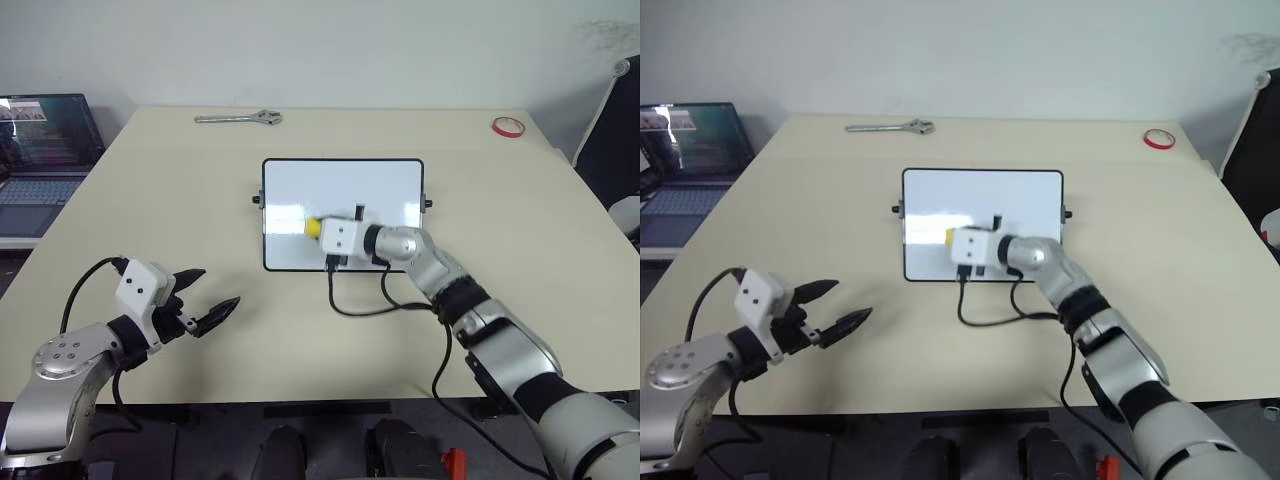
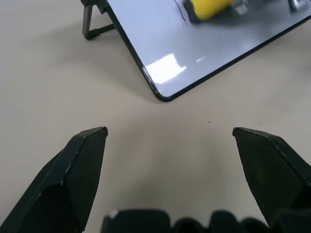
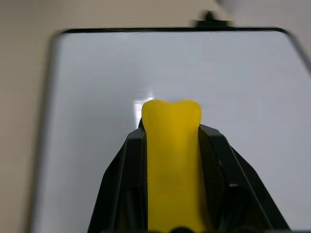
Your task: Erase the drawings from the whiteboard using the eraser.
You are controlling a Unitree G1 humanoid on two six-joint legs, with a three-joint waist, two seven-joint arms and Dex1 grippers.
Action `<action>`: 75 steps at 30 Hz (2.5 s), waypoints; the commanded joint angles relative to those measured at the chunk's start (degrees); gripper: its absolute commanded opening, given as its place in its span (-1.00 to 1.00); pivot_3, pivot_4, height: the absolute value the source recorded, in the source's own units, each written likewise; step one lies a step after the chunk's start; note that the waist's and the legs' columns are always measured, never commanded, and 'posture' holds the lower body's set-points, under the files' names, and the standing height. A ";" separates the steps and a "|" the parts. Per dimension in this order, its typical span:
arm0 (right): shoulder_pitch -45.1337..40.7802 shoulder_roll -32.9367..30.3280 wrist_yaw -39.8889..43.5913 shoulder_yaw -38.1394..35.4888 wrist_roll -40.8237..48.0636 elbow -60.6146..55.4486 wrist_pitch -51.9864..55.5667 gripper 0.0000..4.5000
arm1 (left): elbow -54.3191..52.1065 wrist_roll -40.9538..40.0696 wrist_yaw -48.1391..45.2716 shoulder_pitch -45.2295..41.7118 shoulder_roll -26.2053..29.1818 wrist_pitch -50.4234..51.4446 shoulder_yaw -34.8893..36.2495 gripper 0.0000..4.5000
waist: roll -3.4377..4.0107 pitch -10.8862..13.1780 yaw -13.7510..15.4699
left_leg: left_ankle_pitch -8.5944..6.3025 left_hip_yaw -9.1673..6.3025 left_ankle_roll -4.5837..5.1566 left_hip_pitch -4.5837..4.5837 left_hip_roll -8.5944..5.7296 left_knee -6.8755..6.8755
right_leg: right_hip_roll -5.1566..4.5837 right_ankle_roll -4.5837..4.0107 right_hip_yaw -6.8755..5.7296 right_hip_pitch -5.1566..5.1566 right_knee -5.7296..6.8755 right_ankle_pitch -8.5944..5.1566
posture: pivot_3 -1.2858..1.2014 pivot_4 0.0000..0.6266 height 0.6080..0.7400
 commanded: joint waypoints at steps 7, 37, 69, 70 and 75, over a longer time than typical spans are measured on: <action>-2.77 1.19 -14.22 -3.44 -1.08 0.59 3.87 -0.52 | 0.31 0.34 -0.68 -1.72 0.97 -1.71 -0.83 1.00 | 0.03 0.03 0.05 | 0.11 -0.03 0.14 -0.16 -0.01 0.02 | 0.02 -0.02 0.00 -0.15 0.00 0.02 | 0.03 -0.52 1.00; -5.76 3.29 -2.95 0.07 -1.87 7.05 8.06 -0.52 | 0.26 -0.62 0.32 -2.57 0.18 -0.93 -0.86 1.00 | 0.18 0.12 -0.16 | 0.08 -0.25 0.11 -0.33 0.05 -0.11 | -0.01 -0.02 -0.20 -0.12 -0.39 0.06 | 0.03 -0.52 1.00; 23.58 0.96 -7.17 -30.56 22.57 -68.40 55.99 -0.52 | -0.76 -0.56 -5.50 -26.91 0.00 4.43 -17.82 1.00 | 0.30 0.29 1.44 | 0.05 -0.71 0.01 -1.78 0.01 -0.09 | -0.04 0.01 -0.71 -1.12 -0.55 0.02 | 0.03 -0.52 1.00; 25.76 -0.18 -7.33 -32.05 23.09 -72.47 59.36 -0.52 | -0.34 -0.16 -6.69 -28.12 0.06 4.08 -19.21 1.00 | 0.30 0.29 1.44 | 0.04 -0.76 0.00 -1.86 0.00 -0.09 | -0.05 0.01 -0.82 -1.12 -0.63 0.01 | 0.03 -0.52 1.00; 33.84 -3.39 -11.52 -37.66 22.38 -83.56 71.08 -0.52 | 3.24 0.47 -13.52 -33.75 -0.85 2.56 -24.95 1.00 | 0.35 0.32 1.18 | 0.05 -0.76 0.00 -1.89 -0.16 -0.03 | -0.03 0.01 -1.13 -1.10 -0.63 0.00 | 0.03 -0.52 1.00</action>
